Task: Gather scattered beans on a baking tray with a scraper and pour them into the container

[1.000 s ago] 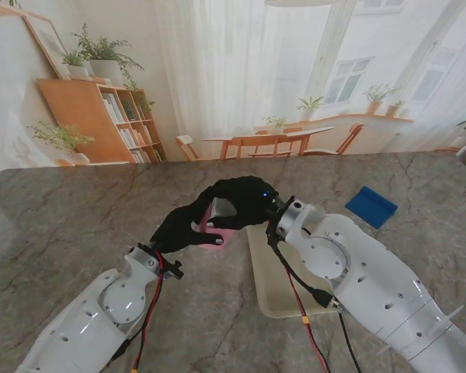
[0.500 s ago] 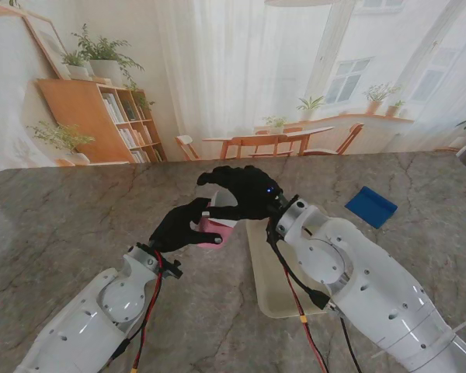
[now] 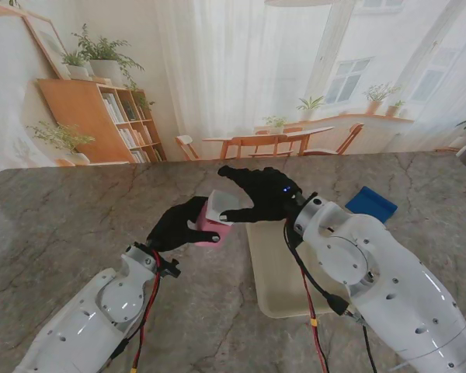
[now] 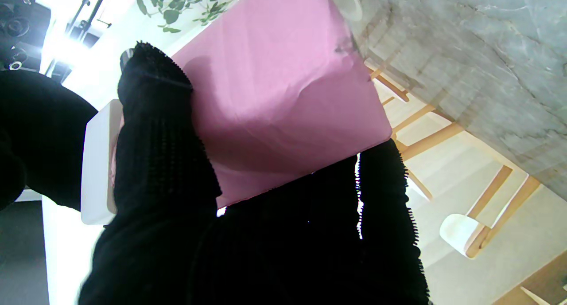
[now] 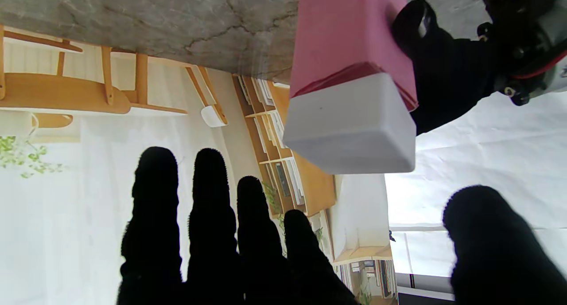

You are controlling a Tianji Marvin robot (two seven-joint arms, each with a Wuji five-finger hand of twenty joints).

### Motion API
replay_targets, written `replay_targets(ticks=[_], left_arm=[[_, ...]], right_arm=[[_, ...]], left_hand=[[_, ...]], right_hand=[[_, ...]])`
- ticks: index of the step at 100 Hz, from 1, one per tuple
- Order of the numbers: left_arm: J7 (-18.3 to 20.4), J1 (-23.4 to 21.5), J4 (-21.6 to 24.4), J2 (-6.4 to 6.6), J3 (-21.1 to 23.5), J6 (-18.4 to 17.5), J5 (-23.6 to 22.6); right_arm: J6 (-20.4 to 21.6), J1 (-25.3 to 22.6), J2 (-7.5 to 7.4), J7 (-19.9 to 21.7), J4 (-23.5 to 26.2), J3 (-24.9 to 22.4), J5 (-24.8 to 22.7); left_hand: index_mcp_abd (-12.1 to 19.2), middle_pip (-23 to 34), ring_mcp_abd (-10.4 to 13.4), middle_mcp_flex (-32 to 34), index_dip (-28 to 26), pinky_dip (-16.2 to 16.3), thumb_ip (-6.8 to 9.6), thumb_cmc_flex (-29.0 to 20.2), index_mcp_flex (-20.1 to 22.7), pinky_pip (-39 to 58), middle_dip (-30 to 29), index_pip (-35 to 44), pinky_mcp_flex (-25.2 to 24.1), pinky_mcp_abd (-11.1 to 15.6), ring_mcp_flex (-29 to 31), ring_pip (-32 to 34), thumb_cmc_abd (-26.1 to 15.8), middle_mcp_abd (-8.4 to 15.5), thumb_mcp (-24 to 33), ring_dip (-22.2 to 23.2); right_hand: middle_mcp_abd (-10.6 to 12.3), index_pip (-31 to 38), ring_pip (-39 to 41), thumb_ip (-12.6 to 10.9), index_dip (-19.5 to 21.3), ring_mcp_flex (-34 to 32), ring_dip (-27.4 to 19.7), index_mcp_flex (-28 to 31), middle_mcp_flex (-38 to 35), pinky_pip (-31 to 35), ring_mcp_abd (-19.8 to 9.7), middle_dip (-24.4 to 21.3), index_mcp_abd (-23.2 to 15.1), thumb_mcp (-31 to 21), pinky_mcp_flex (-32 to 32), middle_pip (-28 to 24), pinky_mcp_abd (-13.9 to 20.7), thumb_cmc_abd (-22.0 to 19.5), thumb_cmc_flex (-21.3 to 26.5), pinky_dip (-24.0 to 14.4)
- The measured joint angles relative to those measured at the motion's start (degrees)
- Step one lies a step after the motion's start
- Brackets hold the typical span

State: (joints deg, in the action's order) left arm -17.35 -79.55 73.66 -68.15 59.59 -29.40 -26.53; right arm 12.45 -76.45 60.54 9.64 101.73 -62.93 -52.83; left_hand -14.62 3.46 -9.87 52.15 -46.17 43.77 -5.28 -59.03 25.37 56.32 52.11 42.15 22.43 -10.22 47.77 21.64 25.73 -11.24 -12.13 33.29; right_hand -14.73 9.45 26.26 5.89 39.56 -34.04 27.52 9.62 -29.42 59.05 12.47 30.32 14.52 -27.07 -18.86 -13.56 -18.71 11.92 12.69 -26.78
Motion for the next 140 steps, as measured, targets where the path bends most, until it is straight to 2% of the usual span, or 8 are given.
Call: replay_targets(ticks=[24, 42, 59, 69, 85, 108, 123, 140], left_arm=[[-0.15, -0.01, 0.0, -0.01, -0.01, -0.08, -0.14], [-0.11, 0.0, -0.04, -0.01, -0.09, -0.22, -0.07], [-0.11, 0.01, -0.05, -0.02, -0.09, -0.27, -0.03], [-0.12, 0.01, -0.06, -0.03, -0.07, -0.27, 0.0], [-0.11, -0.01, -0.04, -0.04, -0.13, -0.27, 0.0], [-0.13, -0.09, 0.08, -0.04, -0.13, -0.3, 0.0], [-0.04, -0.1, 0.1, -0.03, -0.09, -0.25, 0.1], [0.12, -0.14, 0.22, -0.02, -0.05, -0.15, 0.23]], right_arm=[[0.83, 2.94, -0.41, -2.88, -4.19, 3.93, 0.16], [-2.02, 4.82, -0.06, -3.67, -6.04, 7.14, 1.13], [-2.76, 6.3, 0.62, -6.93, -7.78, 9.21, 1.31], [-3.56, 6.68, 1.11, -9.44, -8.55, 10.1, 1.32], [-7.95, 7.12, 1.65, -8.71, -8.52, 11.27, 2.43], [-10.47, 7.77, 2.24, -11.35, -9.16, 12.71, 3.31], [-12.0, 7.54, 2.49, -10.68, -8.59, 12.75, 1.72], [-12.18, 5.97, 2.31, -8.43, -6.16, 10.82, 0.47]], left_hand=[[0.0, 0.0, 0.0, 0.0, 0.0, 0.0, 0.0, 0.0, 0.0, 0.0, 0.0, 0.0, 0.0, 0.0, 0.0, 0.0, 0.0, 0.0, 0.0, 0.0], [0.0, 0.0, 0.0, 0.0, 0.0, 0.0, 0.0, 0.0, 0.0, 0.0, 0.0, 0.0, 0.0, 0.0, 0.0, 0.0, 0.0, 0.0, 0.0, 0.0], [0.0, 0.0, 0.0, 0.05, 0.04, 0.0, 0.0, 0.0, 0.0, 0.0, 0.01, 0.0, 0.0, 0.0, 0.01, 0.15, 0.0, -0.01, 0.0, 0.41], [0.0, 0.0, 0.0, 0.05, 0.05, 0.0, 0.0, 0.0, 0.0, 0.0, 0.05, 0.0, 0.0, 0.0, 0.01, 0.16, 0.0, -0.01, 0.0, 0.47], [0.0, 0.0, 0.0, 0.06, 0.22, 0.0, 0.0, 0.0, 0.01, 0.0, 0.49, 0.0, 0.0, 0.0, 0.01, 0.16, 0.0, -0.01, 0.0, 0.49], [0.12, 0.0, 0.05, 0.06, 0.23, 0.0, 0.0, 0.0, 0.02, 0.0, 0.49, 0.0, 0.0, 0.0, 0.01, 0.16, 0.0, 0.02, 0.0, 0.49], [0.12, 0.0, 0.05, 0.06, 0.22, 0.0, 0.0, 0.0, 0.02, 0.0, 0.49, 0.0, 0.0, 0.0, 0.01, 0.16, 0.01, 0.03, 0.0, 0.49], [0.14, 0.0, 0.09, 0.06, 0.15, 0.0, 0.0, 0.0, 0.02, 0.0, 0.49, 0.0, 0.0, 0.0, 0.01, 0.16, 0.01, 0.07, 0.0, 0.49]], right_hand=[[1.62, -0.56, 5.27, -1.07, 2.53, -2.53, 2.0, -1.13, -2.59, 2.4, -1.58, 3.13, 0.53, -0.1, -4.17, -2.9, 0.76, 2.0, 1.82, -0.76], [6.45, 1.43, 13.86, -1.08, 5.85, -6.81, 5.54, -1.12, -5.97, 6.3, -4.5, 8.31, -2.85, -0.84, -8.47, -11.13, 2.9, 3.21, 3.95, -2.52], [14.06, 10.33, 25.01, -1.1, 10.91, -13.6, 8.73, 5.27, -12.55, 12.13, -10.52, 13.72, -10.01, -6.55, -15.59, -27.1, 6.7, 8.33, 5.73, -2.93], [13.31, 17.52, 31.29, -0.87, 14.15, -20.02, 9.39, 12.22, -17.62, 16.88, -14.64, 13.76, -13.46, -12.1, -22.25, -32.13, 9.24, 11.85, 2.43, -2.93], [13.22, 25.24, 38.78, -0.15, 14.9, -30.14, 9.58, 17.66, -25.2, 24.83, -18.31, 13.77, -13.87, -12.68, -33.02, -39.52, 12.36, 12.5, -0.91, -2.93], [13.13, 26.21, 46.21, -0.38, 9.06, -40.24, 8.86, 22.89, -32.34, 33.32, -20.51, 13.62, -10.42, -12.71, -42.94, -45.37, 13.89, 13.27, -5.01, 0.16], [14.87, 21.42, 46.69, -0.39, 6.63, -39.78, 7.63, 23.02, -32.85, 33.94, -20.37, 12.88, -9.51, -7.76, -41.36, -47.45, 13.32, 7.9, -6.11, 1.48], [14.95, 14.33, 41.74, -0.43, 6.54, -31.89, 7.54, 19.62, -27.12, 31.25, -15.97, 12.88, -9.05, -3.89, -33.34, -45.36, 8.32, 2.55, -4.37, 1.49]])
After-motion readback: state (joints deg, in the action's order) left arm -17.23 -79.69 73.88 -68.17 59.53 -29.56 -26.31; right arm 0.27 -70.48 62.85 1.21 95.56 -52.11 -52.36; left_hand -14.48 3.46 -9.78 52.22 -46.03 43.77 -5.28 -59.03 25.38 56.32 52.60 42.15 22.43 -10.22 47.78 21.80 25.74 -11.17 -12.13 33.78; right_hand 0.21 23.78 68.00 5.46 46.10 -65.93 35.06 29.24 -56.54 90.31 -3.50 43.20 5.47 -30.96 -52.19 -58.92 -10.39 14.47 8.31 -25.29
